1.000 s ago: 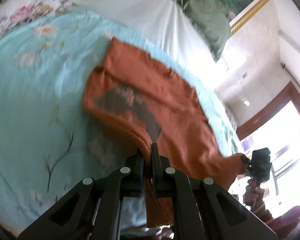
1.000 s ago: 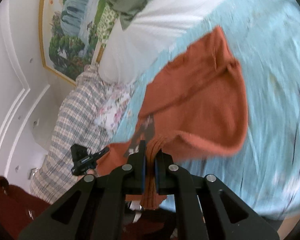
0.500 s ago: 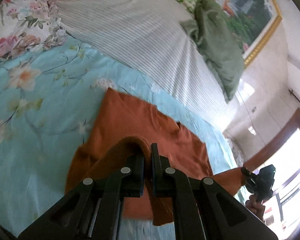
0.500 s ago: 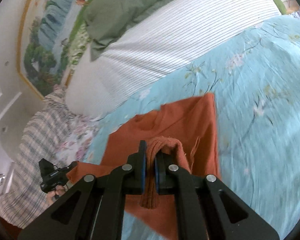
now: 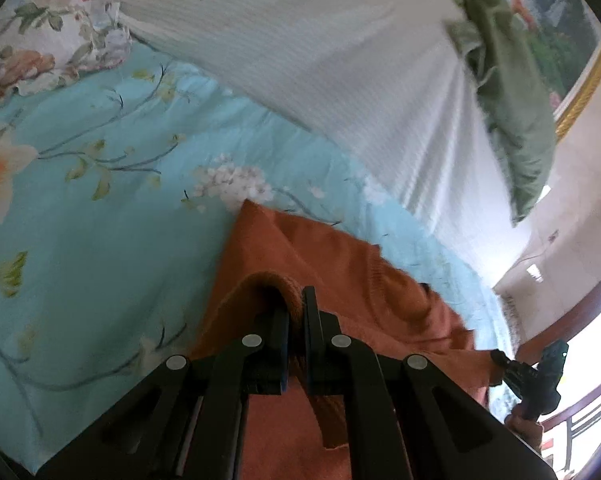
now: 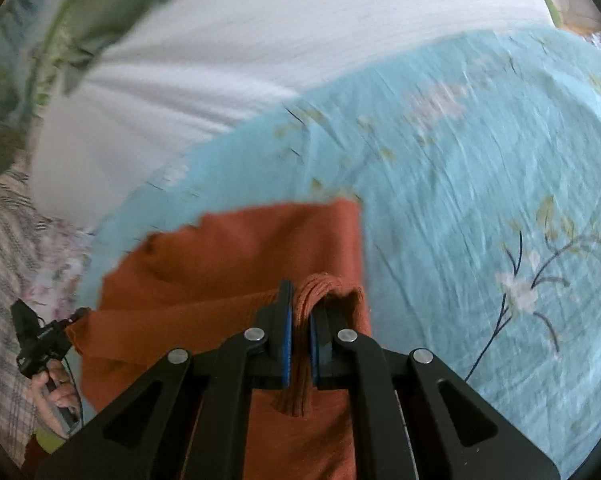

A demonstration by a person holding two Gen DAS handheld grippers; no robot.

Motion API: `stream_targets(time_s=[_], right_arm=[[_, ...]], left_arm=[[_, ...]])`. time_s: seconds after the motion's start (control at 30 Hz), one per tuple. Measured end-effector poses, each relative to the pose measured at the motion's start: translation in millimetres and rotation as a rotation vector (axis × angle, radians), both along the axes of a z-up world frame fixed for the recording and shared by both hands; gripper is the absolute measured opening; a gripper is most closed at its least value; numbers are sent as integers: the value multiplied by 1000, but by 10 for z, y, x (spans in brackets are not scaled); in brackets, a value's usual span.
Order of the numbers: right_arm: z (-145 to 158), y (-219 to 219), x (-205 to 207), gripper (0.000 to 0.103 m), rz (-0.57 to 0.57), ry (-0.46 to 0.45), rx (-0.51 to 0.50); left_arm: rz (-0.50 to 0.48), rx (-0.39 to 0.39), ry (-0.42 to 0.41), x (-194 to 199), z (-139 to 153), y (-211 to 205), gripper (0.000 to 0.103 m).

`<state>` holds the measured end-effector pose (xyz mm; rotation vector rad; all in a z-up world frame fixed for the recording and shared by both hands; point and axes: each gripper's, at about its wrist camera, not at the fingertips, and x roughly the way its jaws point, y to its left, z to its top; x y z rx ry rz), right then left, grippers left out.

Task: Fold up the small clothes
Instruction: 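Lift the hem and fold it toward the collar with both grippers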

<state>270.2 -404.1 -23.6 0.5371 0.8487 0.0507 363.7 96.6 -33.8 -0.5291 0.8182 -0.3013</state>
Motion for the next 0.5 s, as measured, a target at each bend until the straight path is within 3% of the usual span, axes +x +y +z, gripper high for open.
stream_targets(time_s=[0.1, 0.2, 0.33, 0.37, 0.43, 0.5], right_arm=[[-134, -87, -8, 8, -23, 35, 37], [-86, -142, -74, 11, -27, 31, 74], [184, -135, -329, 32, -56, -33, 43], [237, -111, -382, 33, -53, -50, 42], [340, 10, -525, 33, -2, -87, 44], [364, 234, -616, 33, 103, -91, 37]], left_arm=[[2, 58, 40, 170, -179, -70, 4], [-1, 80, 66, 245, -308, -86, 5], [-9, 81, 66, 98, -238, -42, 9], [-19, 89, 56, 6, -186, -39, 10], [-46, 110, 37, -191, -90, -69, 20], [-105, 141, 22, -425, -26, -183, 22]])
